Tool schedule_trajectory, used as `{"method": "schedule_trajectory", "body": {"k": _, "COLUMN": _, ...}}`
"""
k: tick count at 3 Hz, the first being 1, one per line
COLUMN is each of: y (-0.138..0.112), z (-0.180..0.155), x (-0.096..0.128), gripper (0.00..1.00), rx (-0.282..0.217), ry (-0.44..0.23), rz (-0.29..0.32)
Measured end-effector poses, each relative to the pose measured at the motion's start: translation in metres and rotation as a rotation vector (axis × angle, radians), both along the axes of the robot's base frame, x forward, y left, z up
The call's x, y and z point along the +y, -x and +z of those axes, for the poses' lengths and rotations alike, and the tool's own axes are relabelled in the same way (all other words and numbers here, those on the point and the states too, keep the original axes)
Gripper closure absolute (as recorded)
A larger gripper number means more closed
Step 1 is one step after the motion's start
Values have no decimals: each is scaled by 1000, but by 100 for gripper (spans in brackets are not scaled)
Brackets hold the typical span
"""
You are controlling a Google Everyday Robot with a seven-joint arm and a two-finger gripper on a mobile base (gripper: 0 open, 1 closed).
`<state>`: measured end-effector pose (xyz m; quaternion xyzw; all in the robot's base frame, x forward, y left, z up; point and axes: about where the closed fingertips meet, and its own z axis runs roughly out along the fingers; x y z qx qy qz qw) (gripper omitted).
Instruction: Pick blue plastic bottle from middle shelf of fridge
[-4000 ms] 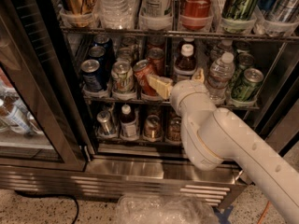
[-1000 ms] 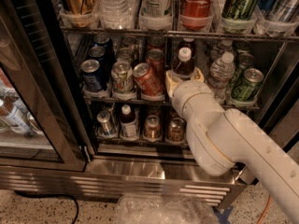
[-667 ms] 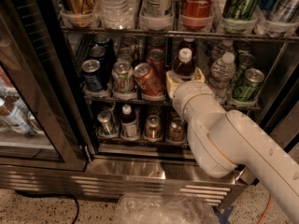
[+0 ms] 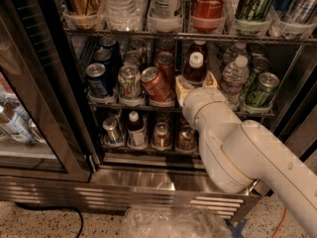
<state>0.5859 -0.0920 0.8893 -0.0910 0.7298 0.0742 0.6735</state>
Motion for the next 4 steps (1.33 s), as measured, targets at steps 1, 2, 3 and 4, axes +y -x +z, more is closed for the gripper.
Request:
{"method": "schedule_trajectory", "body": {"k": 1, "y": -1, "z": 4, "x": 1, "gripper": 100, "rx": -9, "ry": 17, "rz": 1}}
{"method": "schedule_trajectory", "body": {"k": 2, "y": 4, "z": 20, "x": -3, "gripper": 100, "rx": -15, "ry": 38, "rz": 10}}
{"method": "schedule_trajectory", "body": {"k": 3, "y": 12, "z": 32, "x": -7, "gripper": 100, "rx": 1, "ry": 52, "rz": 32}}
{"method": "schedule_trajectory", "body": {"k": 4, "y": 19, "z": 29, "x": -10, "gripper": 100, "rx": 63, "ry": 52, "rz": 58}}
